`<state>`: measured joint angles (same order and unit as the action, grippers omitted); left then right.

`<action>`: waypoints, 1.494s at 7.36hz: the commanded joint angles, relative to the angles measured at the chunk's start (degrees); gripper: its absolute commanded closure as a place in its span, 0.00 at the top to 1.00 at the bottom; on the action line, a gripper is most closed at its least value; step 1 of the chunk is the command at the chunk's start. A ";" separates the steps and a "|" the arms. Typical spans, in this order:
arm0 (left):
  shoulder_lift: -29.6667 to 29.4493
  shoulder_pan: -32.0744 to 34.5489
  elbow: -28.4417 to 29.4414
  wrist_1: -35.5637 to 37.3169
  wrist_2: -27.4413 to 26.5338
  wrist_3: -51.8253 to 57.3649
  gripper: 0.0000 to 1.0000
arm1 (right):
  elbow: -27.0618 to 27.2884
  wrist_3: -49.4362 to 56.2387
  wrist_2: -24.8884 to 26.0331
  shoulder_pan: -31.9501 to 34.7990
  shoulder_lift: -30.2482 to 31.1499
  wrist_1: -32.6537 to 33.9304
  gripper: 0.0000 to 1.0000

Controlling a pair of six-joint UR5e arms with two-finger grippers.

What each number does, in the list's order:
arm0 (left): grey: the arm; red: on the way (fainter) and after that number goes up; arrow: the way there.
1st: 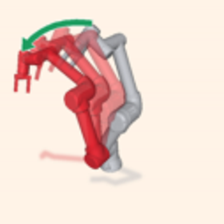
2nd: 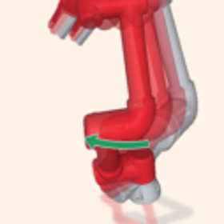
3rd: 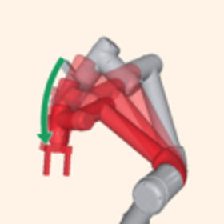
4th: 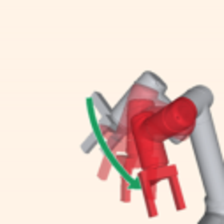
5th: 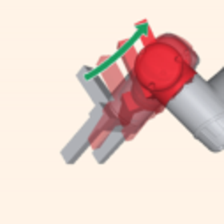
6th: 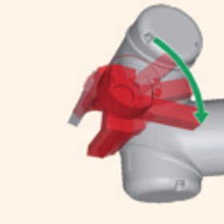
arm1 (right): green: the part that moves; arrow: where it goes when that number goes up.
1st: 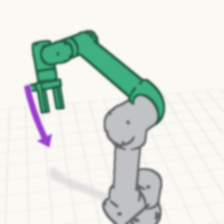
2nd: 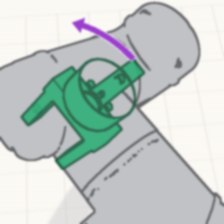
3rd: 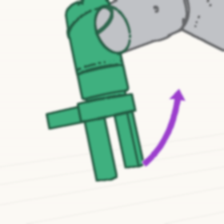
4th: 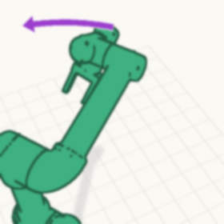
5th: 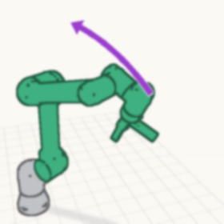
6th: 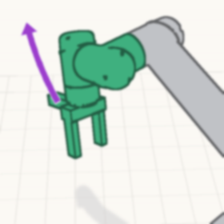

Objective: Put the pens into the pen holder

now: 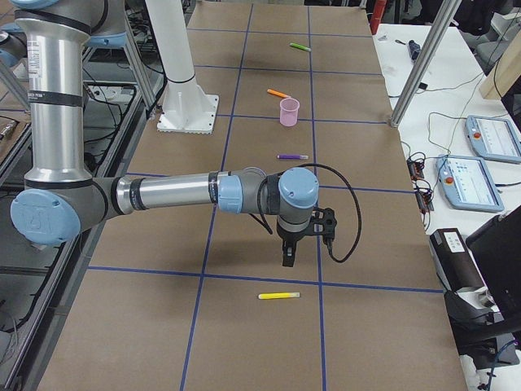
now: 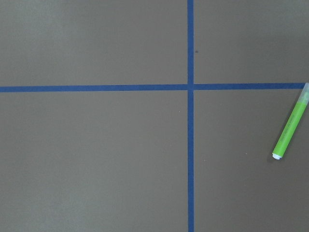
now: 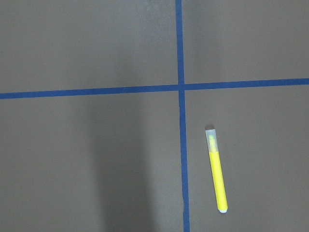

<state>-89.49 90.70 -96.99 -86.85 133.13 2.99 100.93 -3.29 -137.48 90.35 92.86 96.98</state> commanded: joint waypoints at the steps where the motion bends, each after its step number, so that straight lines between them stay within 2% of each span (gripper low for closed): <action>1: -2.07 -7.32 -1.09 -3.50 -0.33 -0.18 1.00 | 0.33 0.12 0.02 0.00 0.13 -0.04 1.00; 2: -5.22 -8.85 -1.27 -4.64 -0.07 -0.09 1.00 | 0.24 0.12 0.02 0.00 0.22 -0.04 1.00; 3: -5.86 -9.39 -1.36 -6.04 0.11 -0.09 1.00 | 0.24 0.21 0.02 0.00 0.22 -0.04 1.00; 5: -6.48 -11.58 3.44 -9.98 -0.07 -1.93 1.00 | 0.15 0.48 0.02 0.00 0.39 -0.04 1.00; 7: -6.04 -13.95 13.44 -27.33 -0.16 -6.38 1.00 | 0.24 0.47 0.02 -0.09 0.39 -0.04 1.00; 9: -7.88 -20.61 14.54 -28.64 -0.59 -16.39 1.00 | 0.24 0.48 0.02 -0.09 0.39 -0.04 1.00; 11: -8.42 -23.01 14.63 -28.99 -1.47 -17.58 0.99 | 0.24 0.39 0.02 -0.18 0.39 -0.04 1.00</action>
<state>-97.46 69.32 -82.56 -115.53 132.33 -13.33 101.16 -2.83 -137.46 90.21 93.25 96.94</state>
